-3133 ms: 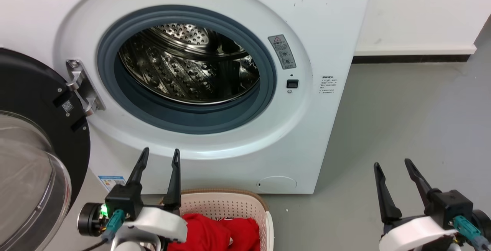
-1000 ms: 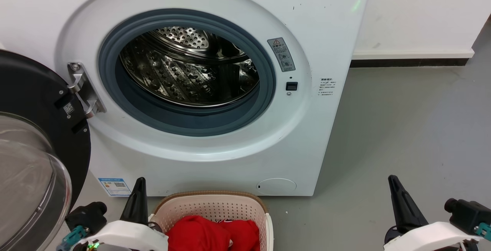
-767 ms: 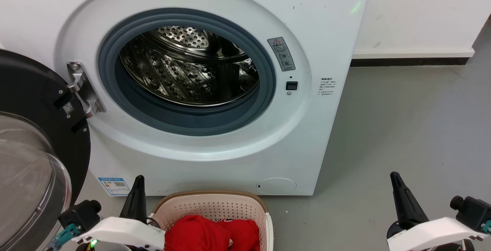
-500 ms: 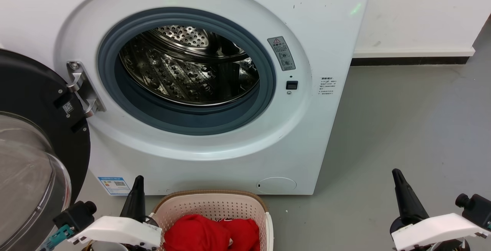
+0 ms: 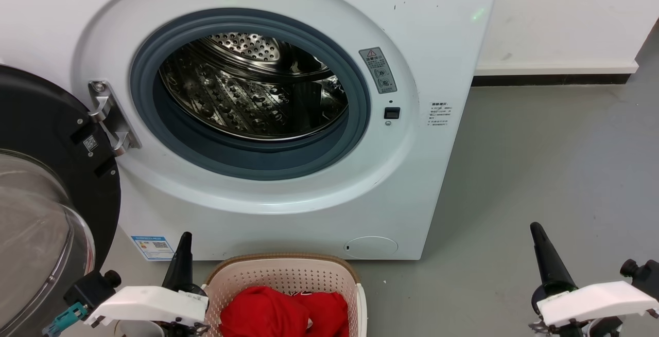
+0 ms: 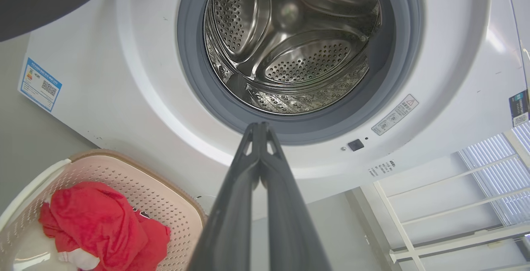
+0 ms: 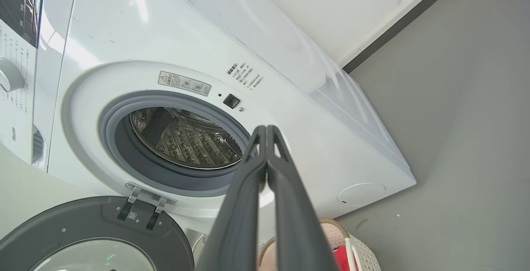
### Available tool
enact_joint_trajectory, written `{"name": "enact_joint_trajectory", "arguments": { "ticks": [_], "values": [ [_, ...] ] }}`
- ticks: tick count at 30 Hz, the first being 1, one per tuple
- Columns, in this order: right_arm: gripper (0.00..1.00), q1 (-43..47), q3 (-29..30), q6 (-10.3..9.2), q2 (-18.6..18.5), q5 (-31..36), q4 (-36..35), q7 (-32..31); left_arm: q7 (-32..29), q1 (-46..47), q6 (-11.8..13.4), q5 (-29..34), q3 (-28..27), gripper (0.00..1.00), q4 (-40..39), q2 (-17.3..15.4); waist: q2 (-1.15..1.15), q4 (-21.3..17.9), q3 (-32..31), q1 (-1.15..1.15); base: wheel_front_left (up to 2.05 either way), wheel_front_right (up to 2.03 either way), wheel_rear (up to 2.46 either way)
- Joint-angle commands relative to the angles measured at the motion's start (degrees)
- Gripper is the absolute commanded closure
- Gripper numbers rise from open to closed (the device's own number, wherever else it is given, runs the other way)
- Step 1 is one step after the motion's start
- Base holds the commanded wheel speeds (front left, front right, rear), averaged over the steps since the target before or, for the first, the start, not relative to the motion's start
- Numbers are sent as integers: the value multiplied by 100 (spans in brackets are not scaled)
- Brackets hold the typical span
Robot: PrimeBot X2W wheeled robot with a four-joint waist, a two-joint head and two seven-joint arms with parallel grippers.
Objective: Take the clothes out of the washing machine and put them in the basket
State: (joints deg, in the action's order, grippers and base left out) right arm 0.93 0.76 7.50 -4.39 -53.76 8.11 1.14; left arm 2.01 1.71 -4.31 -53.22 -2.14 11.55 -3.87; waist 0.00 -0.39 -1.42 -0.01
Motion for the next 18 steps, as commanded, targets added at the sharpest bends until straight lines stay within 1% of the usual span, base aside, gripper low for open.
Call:
{"name": "enact_joint_trajectory", "arguments": {
  "ticks": [1, 18],
  "values": [
    [100, -194, 16, 0, -42, -160, -19, -13, -37, 174, -41, -147, -32, 100, -36, -12, 0, 1, 2, 0, 0, 0, 0],
    [100, -350, 105, 0, -47, -1309, 155, -173, -281, 272, -129, -1246, -154, 100, 45, 18, 0, 10, 39, 0, 0, 0, 0]
  ]
}}
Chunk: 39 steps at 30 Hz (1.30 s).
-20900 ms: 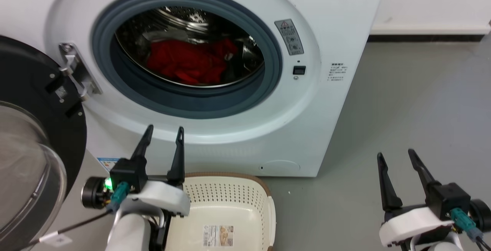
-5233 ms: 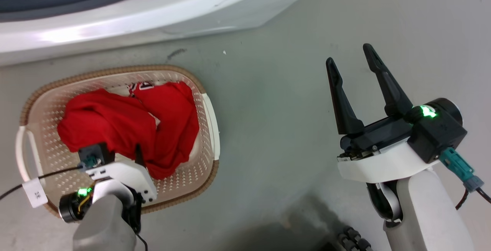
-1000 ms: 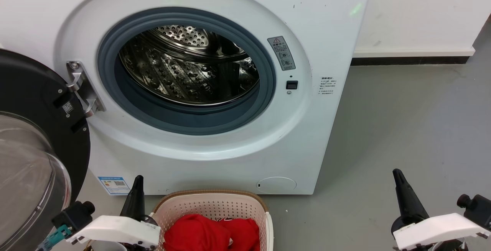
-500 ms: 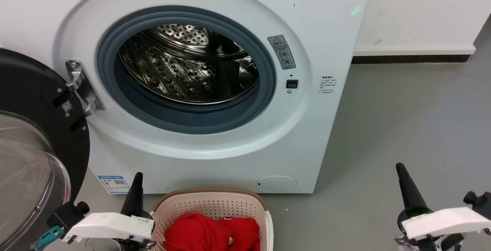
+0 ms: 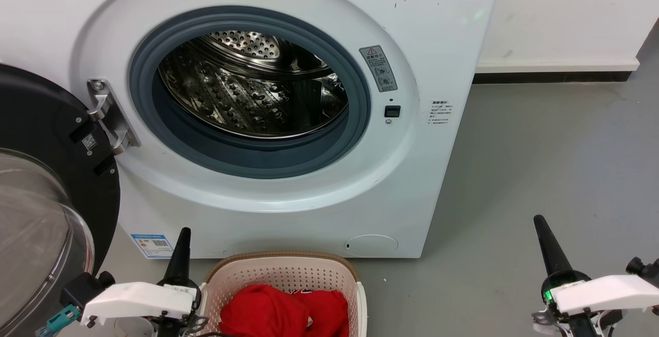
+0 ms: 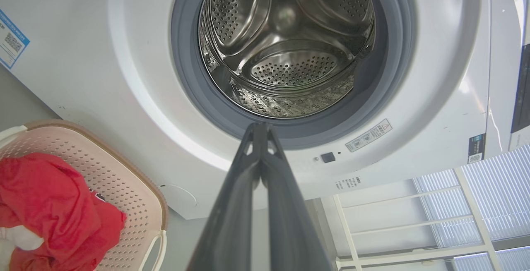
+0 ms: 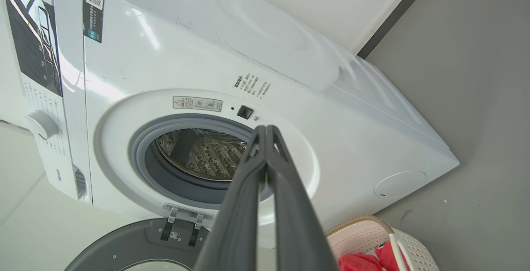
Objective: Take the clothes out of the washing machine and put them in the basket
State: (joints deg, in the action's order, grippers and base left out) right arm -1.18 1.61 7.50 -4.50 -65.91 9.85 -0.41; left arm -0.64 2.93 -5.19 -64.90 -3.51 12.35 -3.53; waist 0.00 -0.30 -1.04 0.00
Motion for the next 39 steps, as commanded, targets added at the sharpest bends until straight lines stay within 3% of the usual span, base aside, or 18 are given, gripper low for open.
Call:
{"name": "enact_joint_trajectory", "arguments": {
  "ticks": [1, 39],
  "values": [
    [100, -150, 25, -1, -35, -157, -9, -24, -30, 157, -40, -137, -24, 100, -31, -13, 0, 1, 2, 0, 0, 0, 0],
    [100, -425, 221, -1, -1, -2129, 302, -343, -458, 316, -198, -2071, -239, 100, 125, 48, 0, 21, 84, 0, 0, 0, 0]
  ]
}}
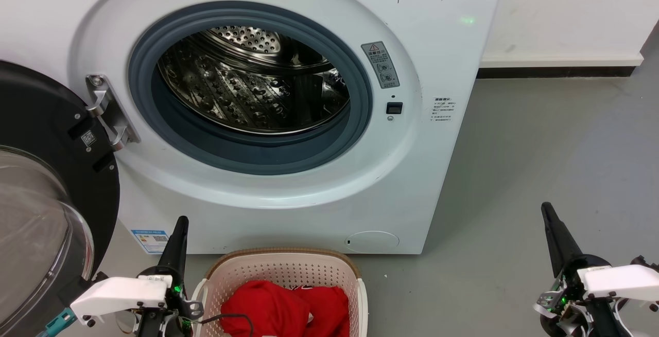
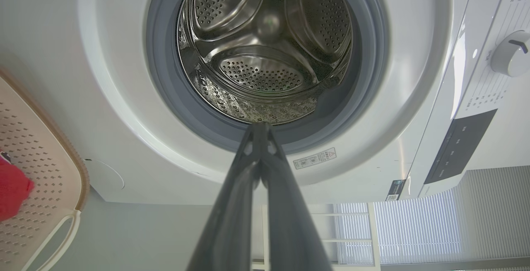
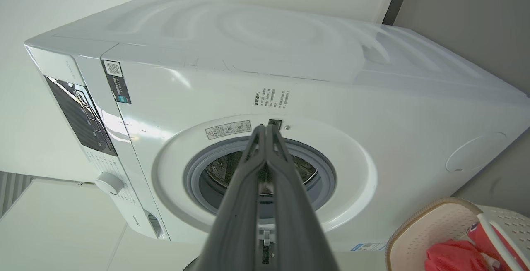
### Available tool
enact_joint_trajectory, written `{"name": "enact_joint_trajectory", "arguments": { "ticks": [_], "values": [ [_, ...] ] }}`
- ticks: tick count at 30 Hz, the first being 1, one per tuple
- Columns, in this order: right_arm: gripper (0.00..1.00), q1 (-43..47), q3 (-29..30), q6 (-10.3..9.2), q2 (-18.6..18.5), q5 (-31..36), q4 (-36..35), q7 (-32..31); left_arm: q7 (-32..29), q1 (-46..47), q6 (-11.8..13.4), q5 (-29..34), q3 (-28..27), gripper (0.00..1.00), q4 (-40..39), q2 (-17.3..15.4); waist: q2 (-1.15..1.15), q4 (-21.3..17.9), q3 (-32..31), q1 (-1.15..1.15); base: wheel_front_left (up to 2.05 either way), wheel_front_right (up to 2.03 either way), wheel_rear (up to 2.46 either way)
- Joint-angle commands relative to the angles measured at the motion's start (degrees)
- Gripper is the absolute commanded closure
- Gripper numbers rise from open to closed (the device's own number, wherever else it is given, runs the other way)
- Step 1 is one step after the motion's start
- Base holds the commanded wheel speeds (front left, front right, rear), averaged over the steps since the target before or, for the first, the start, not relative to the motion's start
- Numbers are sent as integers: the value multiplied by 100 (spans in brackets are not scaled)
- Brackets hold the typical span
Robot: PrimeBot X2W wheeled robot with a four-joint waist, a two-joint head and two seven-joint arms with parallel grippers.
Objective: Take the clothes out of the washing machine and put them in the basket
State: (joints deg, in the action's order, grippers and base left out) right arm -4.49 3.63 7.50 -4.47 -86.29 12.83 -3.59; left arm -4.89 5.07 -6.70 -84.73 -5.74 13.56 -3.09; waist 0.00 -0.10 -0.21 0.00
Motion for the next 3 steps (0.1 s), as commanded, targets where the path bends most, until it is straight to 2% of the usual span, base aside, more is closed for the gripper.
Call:
{"name": "enact_joint_trajectory", "arguments": {
  "ticks": [1, 3],
  "values": [
    [100, -100, 23, -1, -2, -133, 12, -33, -45, 107, -42, -129, -22, 100, 8, 6, 0, 1, 3, 0, 0, 0, 0],
    [100, -114, 33, -1, 0, -220, 27, -42, -52, 110, -52, -214, -33, 100, 16, 9, 0, 2, 8, 0, 0, 0, 0]
  ]
}}
